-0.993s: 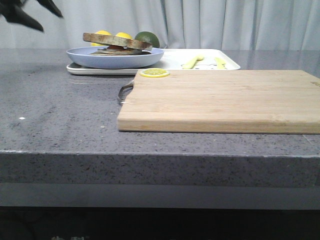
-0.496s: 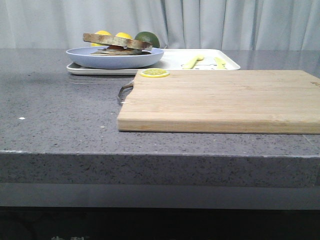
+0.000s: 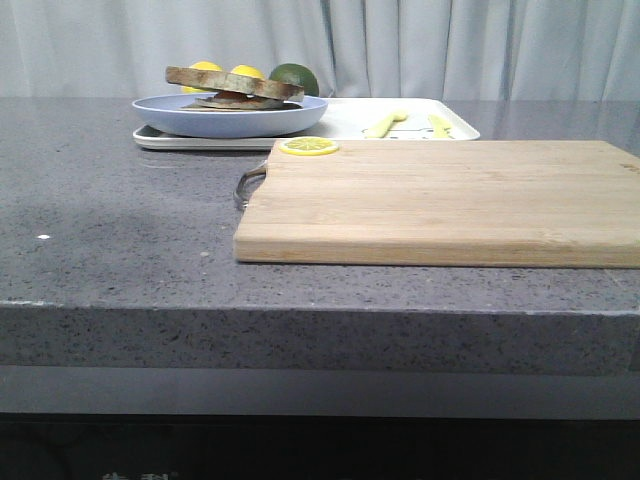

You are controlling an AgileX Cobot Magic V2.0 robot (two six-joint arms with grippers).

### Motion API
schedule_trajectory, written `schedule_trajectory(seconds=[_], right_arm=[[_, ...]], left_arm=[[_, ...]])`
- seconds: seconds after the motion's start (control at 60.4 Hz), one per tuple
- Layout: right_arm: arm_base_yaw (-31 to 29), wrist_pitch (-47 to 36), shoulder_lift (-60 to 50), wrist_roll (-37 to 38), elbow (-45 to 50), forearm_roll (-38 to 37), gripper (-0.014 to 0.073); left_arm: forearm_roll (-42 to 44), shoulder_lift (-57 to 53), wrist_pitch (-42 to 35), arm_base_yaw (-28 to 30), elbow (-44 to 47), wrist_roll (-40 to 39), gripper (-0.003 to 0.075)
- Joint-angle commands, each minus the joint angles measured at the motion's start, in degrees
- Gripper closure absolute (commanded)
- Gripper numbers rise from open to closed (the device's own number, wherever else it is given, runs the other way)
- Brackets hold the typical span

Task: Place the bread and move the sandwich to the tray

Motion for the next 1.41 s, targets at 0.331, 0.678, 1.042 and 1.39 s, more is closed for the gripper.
schedule_trajectory(seconds=[0.331,0.678,1.042,1.39], right_arm=[[0.1,-4.6,-0.1,-0.2,-1.6,-0.3,0.0108],[0.1,-4.6,-0.1,-0.2,-1.6,0.5,0.0108],[0.1,-4.7,-0.1,-0.2,-1.6,0.5,0.0108],[0.1,-4.5,0.1,-0.2,-1.6,0.5,0.0395]], left_arm=[[3.4,-22.1,-7.3,-5.2,17.4,-2.0,0.0383],[3.4,-30.4,-7.3,-5.2,21.8,-2.0,0.0383],[3.4,-30.3,-7.5,-5.2,21.8,-2.0,0.0384],[4.3,-30.3,-7.6,-5.2,21.8,-2.0,0.0639]])
